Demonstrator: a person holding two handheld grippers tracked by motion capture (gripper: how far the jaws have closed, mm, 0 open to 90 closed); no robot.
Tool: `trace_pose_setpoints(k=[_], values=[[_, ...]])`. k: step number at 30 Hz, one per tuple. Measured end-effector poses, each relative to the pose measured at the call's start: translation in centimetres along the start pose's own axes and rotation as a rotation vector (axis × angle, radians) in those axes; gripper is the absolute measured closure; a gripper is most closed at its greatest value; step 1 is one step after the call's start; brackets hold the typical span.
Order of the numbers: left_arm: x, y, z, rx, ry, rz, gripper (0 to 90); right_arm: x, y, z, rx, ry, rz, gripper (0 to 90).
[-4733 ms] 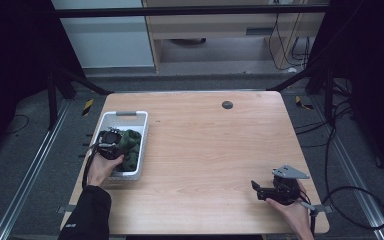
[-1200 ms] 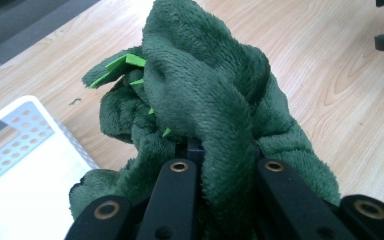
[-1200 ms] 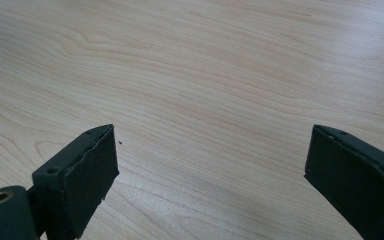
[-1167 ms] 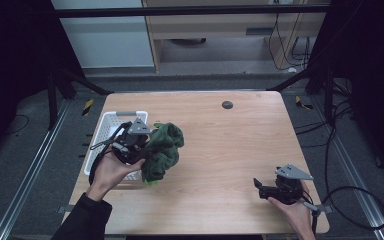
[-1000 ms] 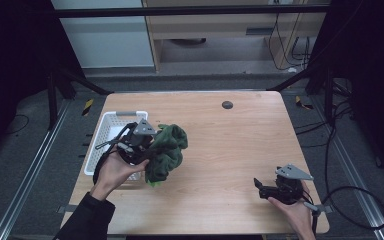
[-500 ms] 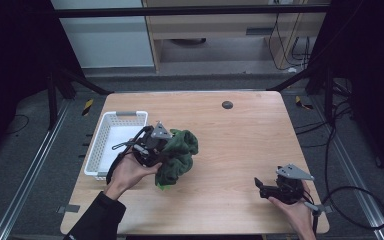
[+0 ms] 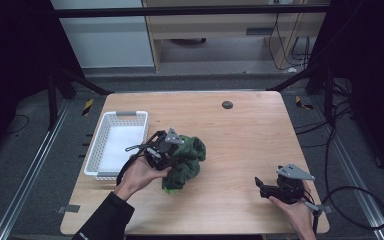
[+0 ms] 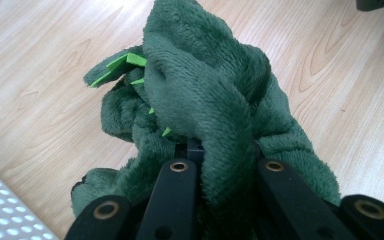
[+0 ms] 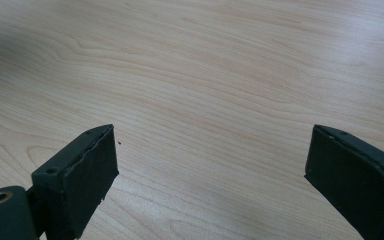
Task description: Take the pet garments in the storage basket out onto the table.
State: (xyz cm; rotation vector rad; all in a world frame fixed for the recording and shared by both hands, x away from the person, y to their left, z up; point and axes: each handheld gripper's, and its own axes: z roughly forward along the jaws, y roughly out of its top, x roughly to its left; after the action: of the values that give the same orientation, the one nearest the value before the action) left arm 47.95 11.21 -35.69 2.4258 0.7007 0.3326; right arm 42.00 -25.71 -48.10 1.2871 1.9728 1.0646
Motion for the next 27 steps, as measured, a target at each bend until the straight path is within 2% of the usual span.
trace_pose_setpoints(k=[13,27], values=[[-1.2,0.0,3.5,0.047,-0.046,0.020,83.5,-0.2,0.0,-0.1,-0.009,-0.025,0.008,6.6],[-2.2,-0.3,6.2,0.076,-0.081,0.034,82.9,-0.3,-0.1,-0.1,-0.010,-0.038,0.000,6.6]])
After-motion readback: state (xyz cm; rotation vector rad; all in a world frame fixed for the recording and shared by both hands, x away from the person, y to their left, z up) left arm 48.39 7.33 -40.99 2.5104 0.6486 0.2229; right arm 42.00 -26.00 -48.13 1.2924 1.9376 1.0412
